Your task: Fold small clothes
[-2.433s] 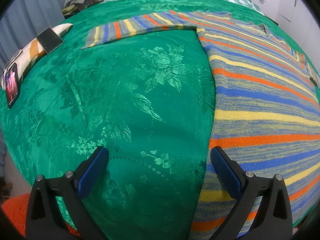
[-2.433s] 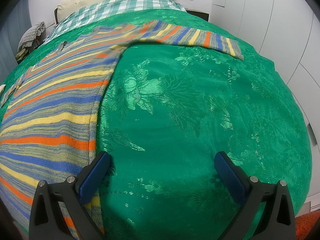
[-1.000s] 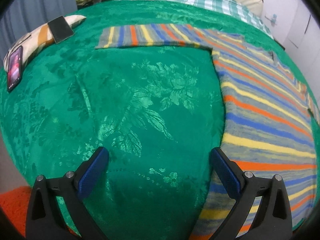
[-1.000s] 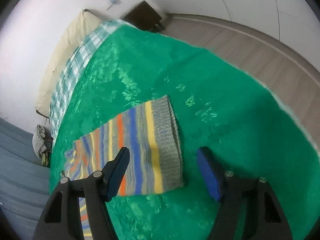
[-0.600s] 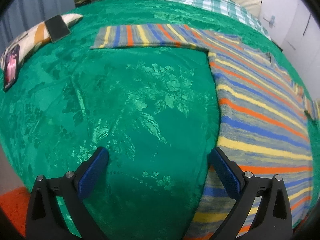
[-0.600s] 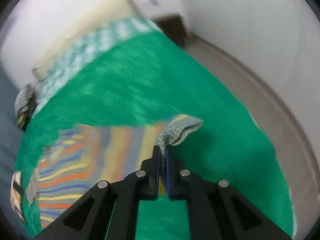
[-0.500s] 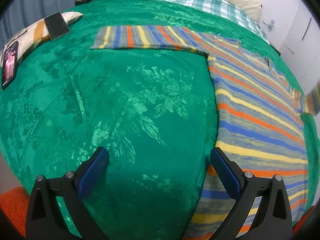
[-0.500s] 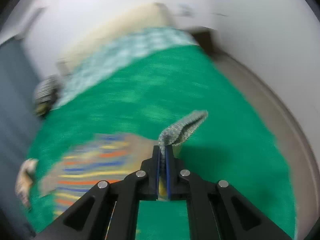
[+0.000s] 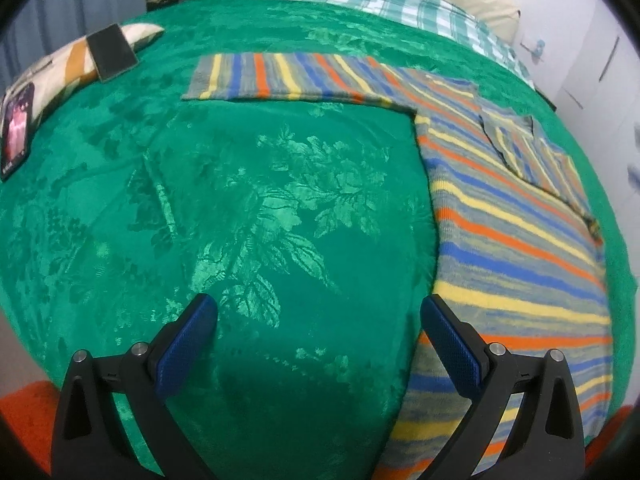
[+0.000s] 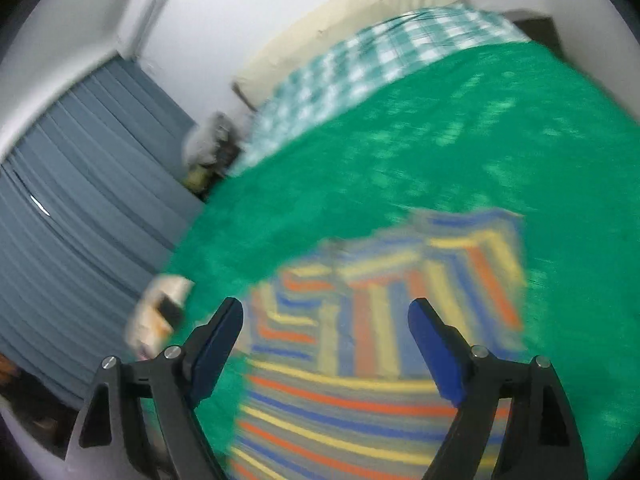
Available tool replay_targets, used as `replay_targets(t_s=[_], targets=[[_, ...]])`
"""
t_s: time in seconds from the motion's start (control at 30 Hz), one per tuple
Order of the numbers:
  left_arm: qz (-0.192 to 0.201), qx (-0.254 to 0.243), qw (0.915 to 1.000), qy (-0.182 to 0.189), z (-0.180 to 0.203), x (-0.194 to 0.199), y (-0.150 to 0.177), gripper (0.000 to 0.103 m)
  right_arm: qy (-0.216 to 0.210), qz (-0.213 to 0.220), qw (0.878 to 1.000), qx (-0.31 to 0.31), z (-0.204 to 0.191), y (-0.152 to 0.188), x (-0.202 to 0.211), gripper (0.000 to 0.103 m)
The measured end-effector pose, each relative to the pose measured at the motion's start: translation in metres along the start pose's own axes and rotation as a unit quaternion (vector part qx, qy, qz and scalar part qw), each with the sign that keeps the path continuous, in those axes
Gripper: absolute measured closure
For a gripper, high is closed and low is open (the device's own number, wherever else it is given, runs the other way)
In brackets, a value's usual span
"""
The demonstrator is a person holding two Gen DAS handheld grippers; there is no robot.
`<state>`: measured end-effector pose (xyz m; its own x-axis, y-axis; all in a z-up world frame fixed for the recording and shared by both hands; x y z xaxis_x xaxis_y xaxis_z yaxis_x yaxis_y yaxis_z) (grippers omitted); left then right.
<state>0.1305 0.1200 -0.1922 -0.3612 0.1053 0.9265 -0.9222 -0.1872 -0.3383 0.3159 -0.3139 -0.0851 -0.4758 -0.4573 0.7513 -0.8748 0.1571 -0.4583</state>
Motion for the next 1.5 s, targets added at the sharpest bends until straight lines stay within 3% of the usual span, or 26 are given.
replay_targets(t_s=[0.17,0.3,0.4,0.53,0.6,0.7,0.77,0.8,0.83,0.87,0.9,0.93,1.1,1.2,1.27,1.33,1.4,1.43,1.5], targets=[[0.001,0.007,1.0000,0.000,0.001,-0.002,0.000,0.001,0.157,-0.037,0.985,0.058,0.039,0.088,0.005,0.018],[0.001,-0.018,0.9994,-0.028,0.011,-0.007,0.004,0.001,0.201,-0.058,0.976,0.057,0.073,0.131,0.014,0.018],[0.006,-0.035,0.9980,-0.053,0.019,-0.011,0.008,0.001,0.209,-0.059,0.974,0.063,0.075,0.127,0.012,0.023],[0.012,-0.035,0.9975,-0.061,0.020,-0.012,0.010,0.001,0.210,-0.054,0.970,0.107,0.048,0.099,-0.006,0.041],[0.013,-0.035,0.9975,-0.060,0.019,-0.012,0.010,0.001,0.224,-0.074,0.960,0.149,0.032,0.087,-0.029,0.042],[0.012,-0.039,0.9973,-0.062,0.019,-0.013,0.011,0.001,0.275,-0.110,0.935,0.194,0.023,0.073,-0.070,0.043],[0.011,-0.042,0.9971,-0.062,0.019,-0.013,0.011,0.001,0.305,-0.087,0.932,0.177,0.037,0.060,-0.080,0.071],[0.011,-0.042,0.9971,-0.062,0.019,-0.013,0.011,0.001,0.334,-0.085,0.928,0.143,0.056,0.055,-0.083,0.074],[0.009,-0.041,0.9972,-0.061,0.018,-0.013,0.011,0.001,0.336,-0.094,0.932,0.098,0.079,0.054,-0.083,0.069],[0.006,-0.041,0.9975,-0.058,0.018,-0.013,0.010,0.001,0.305,-0.090,0.946,0.054,0.098,0.056,-0.077,0.062],[0.003,-0.041,0.9976,-0.056,0.017,-0.013,0.009,0.001,0.289,-0.077,0.953,0.042,0.104,0.059,-0.070,0.059],[-0.001,-0.042,0.9976,-0.055,0.017,-0.013,0.008,0.001,0.288,-0.074,0.954,0.048,0.103,0.061,-0.065,0.055],[-0.013,-0.046,0.9978,-0.046,0.015,-0.014,0.003,0.001,0.260,-0.114,0.953,0.107,0.085,0.064,-0.042,0.049],[-0.016,-0.045,0.9982,-0.036,0.014,-0.013,0.002,0.001,0.240,-0.094,0.957,0.130,0.073,0.045,-0.023,0.049],[-0.016,-0.044,0.9983,-0.034,0.015,-0.013,0.001,0.001,0.185,-0.086,0.970,0.130,0.062,0.022,-0.026,0.049],[-0.016,-0.045,0.9981,-0.038,0.016,-0.016,-0.001,0.001,0.094,-0.094,0.985,0.112,0.051,-0.005,-0.047,0.049],[-0.014,-0.050,0.9976,-0.046,0.018,-0.018,-0.001,0.001,0.044,-0.113,0.989,0.088,0.054,-0.022,-0.075,0.049],[-0.013,-0.054,0.9973,-0.049,0.019,-0.019,0.000,0.001,0.055,-0.119,0.988,0.077,0.058,-0.029,-0.091,0.050],[-0.012,-0.059,0.9968,-0.052,0.019,-0.019,0.000,0.001,0.153,-0.129,0.979,0.042,0.082,-0.037,-0.120,0.051]])
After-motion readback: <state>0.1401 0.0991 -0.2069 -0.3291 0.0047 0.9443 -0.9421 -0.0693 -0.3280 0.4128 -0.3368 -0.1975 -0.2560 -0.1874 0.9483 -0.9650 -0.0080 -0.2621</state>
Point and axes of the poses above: each gripper's, at about its wrist camera, not at the fingertips, and x roughly against the way its jaws point, z to its right, y to its underside, the point moved 1 cm from there along -x, roughly the way its jaws point, and after that the axes turned 11 degrees about -z, right-handed, at the moved point
